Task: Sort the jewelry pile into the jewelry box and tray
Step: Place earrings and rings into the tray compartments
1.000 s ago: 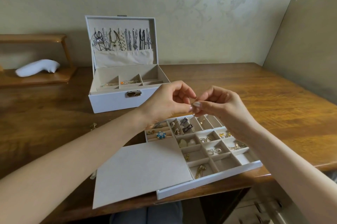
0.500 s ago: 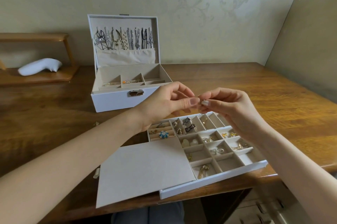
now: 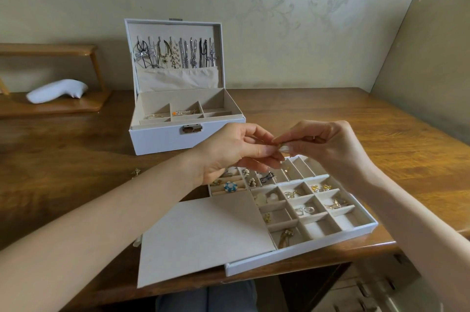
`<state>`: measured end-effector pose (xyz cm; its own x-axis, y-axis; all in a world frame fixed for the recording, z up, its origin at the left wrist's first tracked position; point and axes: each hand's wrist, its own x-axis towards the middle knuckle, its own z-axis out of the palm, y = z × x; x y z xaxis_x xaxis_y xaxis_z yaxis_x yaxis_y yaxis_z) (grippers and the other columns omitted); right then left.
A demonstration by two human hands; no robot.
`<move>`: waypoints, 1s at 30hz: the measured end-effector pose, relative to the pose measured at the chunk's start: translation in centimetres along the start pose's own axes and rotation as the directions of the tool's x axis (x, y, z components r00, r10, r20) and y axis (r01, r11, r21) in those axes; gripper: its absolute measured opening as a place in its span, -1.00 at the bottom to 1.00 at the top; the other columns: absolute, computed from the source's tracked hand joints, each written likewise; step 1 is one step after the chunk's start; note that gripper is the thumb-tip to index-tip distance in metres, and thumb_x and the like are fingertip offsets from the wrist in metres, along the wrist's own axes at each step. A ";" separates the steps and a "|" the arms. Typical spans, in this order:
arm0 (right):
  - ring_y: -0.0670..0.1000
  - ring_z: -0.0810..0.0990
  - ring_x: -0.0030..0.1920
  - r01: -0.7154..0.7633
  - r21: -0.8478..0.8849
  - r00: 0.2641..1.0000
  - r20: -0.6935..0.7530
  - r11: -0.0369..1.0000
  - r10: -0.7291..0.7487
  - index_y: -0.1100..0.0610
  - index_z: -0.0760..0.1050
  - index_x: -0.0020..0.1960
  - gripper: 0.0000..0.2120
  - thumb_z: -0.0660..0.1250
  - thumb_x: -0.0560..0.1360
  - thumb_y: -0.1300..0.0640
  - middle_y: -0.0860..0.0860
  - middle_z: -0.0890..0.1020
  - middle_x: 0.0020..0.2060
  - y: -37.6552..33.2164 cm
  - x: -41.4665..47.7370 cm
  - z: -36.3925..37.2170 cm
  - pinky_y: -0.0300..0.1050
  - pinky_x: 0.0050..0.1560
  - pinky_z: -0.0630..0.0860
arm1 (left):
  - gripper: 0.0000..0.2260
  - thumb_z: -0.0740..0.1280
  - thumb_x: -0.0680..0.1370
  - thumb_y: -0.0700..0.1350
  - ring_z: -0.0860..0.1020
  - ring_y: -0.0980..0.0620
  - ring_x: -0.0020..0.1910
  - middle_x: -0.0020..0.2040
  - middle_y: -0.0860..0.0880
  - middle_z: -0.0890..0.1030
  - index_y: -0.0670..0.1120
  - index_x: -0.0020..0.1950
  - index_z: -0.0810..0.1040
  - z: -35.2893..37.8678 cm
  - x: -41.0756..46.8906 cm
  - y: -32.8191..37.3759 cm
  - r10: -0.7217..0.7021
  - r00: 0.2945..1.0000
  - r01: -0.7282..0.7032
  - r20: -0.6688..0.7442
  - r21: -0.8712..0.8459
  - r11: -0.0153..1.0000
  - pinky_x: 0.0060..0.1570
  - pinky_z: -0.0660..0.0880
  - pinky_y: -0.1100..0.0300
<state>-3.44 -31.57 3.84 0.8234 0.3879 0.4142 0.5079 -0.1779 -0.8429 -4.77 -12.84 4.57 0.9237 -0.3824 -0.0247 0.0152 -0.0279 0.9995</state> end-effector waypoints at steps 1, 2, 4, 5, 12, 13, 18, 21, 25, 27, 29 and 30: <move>0.00 0.68 -0.19 -0.005 -0.005 1.000 0.007 1.000 0.006 0.18 0.66 -0.14 -0.85 0.46 0.29 0.22 0.07 0.71 -0.23 0.0 0.0 0.0 -0.21 -0.10 0.57 | -0.88 0.31 0.50 -0.35 0.66 0.02 -0.25 -0.20 -0.11 0.68 -0.20 0.00 0.51 0.0 0.0 0.0 -0.004 1.000 0.004 0.008 -0.002 1.000 -0.31 0.58 0.29; 0.01 0.68 -0.20 -0.015 -0.005 1.000 0.015 1.000 0.015 0.19 0.66 -0.15 -0.85 0.47 0.28 0.21 0.08 0.71 -0.24 -0.1 0.0 -0.1 -0.21 -0.11 0.57 | -0.87 0.31 0.51 -0.35 0.66 0.00 -0.24 -0.17 -0.13 0.67 -0.20 0.03 0.50 -0.1 -0.1 0.0 -0.014 1.000 0.014 0.015 -0.001 1.000 -0.30 0.58 0.28; 0.05 0.68 -0.20 -0.037 0.000 0.999 0.034 0.999 0.037 0.22 0.64 -0.18 -0.85 0.48 0.27 0.21 0.11 0.70 -0.24 -0.1 0.0 -0.2 -0.16 -0.09 0.60 | -0.83 0.30 0.51 -0.37 0.66 0.00 -0.24 -0.11 -0.13 0.66 -0.19 0.07 0.48 -0.1 -0.2 0.0 -0.042 0.999 0.042 0.014 0.003 0.999 -0.35 0.55 0.30; 0.06 0.69 -0.20 -0.045 0.001 0.998 0.041 0.999 0.045 0.25 0.63 -0.19 -0.84 0.49 0.25 0.22 0.11 0.70 -0.23 -0.2 0.1 -0.3 -0.15 -0.10 0.61 | -0.81 0.30 0.51 -0.37 0.66 0.02 -0.25 -0.11 -0.11 0.65 -0.18 0.08 0.48 -0.1 -0.3 0.0 -0.054 0.998 0.054 0.010 0.004 0.999 -0.39 0.52 0.32; 0.00 0.62 -0.29 -0.061 -0.068 0.995 0.076 0.996 0.066 0.24 0.63 -0.16 -0.79 0.46 0.25 0.15 0.14 0.69 -0.27 -0.7 0.1 -0.5 -0.23 -0.19 0.58 | -0.78 0.34 0.50 -0.31 0.63 0.07 -0.29 -0.17 -0.11 0.67 -0.19 0.13 0.46 0.1 -0.9 0.2 -0.126 0.988 0.124 0.093 0.026 0.992 -0.36 0.53 0.32; -0.01 0.62 -0.29 -0.055 -0.079 0.995 0.083 0.995 0.062 0.20 0.64 -0.15 -0.80 0.45 0.26 0.13 0.12 0.69 -0.26 -0.7 0.0 -0.6 -0.24 -0.19 0.58 | -0.78 0.36 0.49 -0.29 0.60 0.10 -0.33 -0.19 -0.08 0.65 -0.18 0.12 0.47 0.2 -0.8 0.1 -0.124 0.989 0.118 0.080 0.074 0.990 -0.37 0.51 0.33; 0.02 0.66 -0.23 -0.035 -0.121 0.988 0.144 0.992 0.053 0.13 0.66 -0.10 -0.84 0.42 0.32 0.18 0.01 0.70 -0.25 -0.9 -0.7 -0.6 -0.23 -0.17 0.59 | -0.90 0.40 0.50 -0.19 0.46 0.26 -0.48 -0.39 0.09 0.56 -0.12 -0.03 0.52 0.9 -0.9 -0.5 -0.053 0.998 0.036 0.045 0.323 0.946 -0.46 0.34 0.44; -0.07 0.68 -0.21 -0.071 -0.070 0.985 0.154 0.995 0.081 0.14 0.65 -0.13 -0.83 0.44 0.28 0.23 -0.02 0.71 -0.24 -1.1 -1.0 -0.5 -0.33 -0.17 0.56 | -0.96 0.33 0.55 -0.19 0.43 0.28 -0.54 -0.47 0.07 0.55 -0.13 -0.09 0.56 1.1 -1.2 -0.6 0.019 0.997 -0.051 0.076 0.439 0.897 -0.47 0.29 0.48; 0.02 0.70 -0.19 -0.124 -0.090 0.983 0.128 0.988 0.135 0.10 0.67 -0.17 -0.82 0.45 0.22 0.20 0.03 0.72 -0.22 -1.4 -1.5 -1.1 -0.25 -0.15 0.61 | -0.87 0.32 0.57 -0.15 0.43 0.30 -0.50 -0.41 0.02 0.59 -0.16 -0.06 0.63 1.2 -1.4 -0.4 0.056 0.994 -0.095 0.093 0.511 0.854 -0.44 0.27 0.51; 0.04 0.69 -0.21 -0.146 -0.128 0.978 0.131 0.981 0.163 0.08 0.69 -0.22 -0.85 0.45 0.21 0.17 0.07 0.71 -0.24 -1.5 -1.9 -1.7 -0.20 -0.14 0.62 | -0.89 0.35 0.55 -0.13 0.47 0.30 -0.40 -0.34 0.03 0.62 -0.12 -0.06 0.66 1.4 -1.5 -0.6 0.072 0.990 -0.127 0.120 0.550 0.825 -0.33 0.33 0.46; 0.05 0.68 -0.24 -0.192 -0.154 0.964 0.157 0.969 0.216 0.08 0.68 -0.22 -0.87 0.47 0.22 0.20 0.11 0.70 -0.26 -1.7 -2.3 -2.5 -0.16 -0.16 0.62 | -0.90 0.38 0.53 -0.11 0.50 0.24 -0.29 -0.27 0.05 0.64 -0.10 -0.06 0.67 1.8 -1.4 -0.9 0.073 0.984 -0.155 0.162 0.587 0.795 -0.22 0.40 0.34; 0.04 0.66 -0.26 -0.217 -0.170 0.953 0.175 0.961 0.247 0.09 0.68 -0.23 -0.88 0.49 0.25 0.25 0.13 0.69 -0.28 -1.9 -2.6 -2.9 -0.19 -0.20 0.61 | -0.91 0.39 0.51 -0.10 0.49 0.26 -0.28 -0.25 0.10 0.62 -0.09 -0.07 0.67 2.2 -1.3 -1.1 0.074 0.982 -0.167 0.175 0.611 0.774 -0.20 0.40 0.31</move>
<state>-5.79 -34.85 5.33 0.8657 0.4842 0.1269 0.3521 -0.4090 -0.8419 -6.80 -14.36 3.41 0.8411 -0.5389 0.0461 -0.3764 -0.5220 0.7654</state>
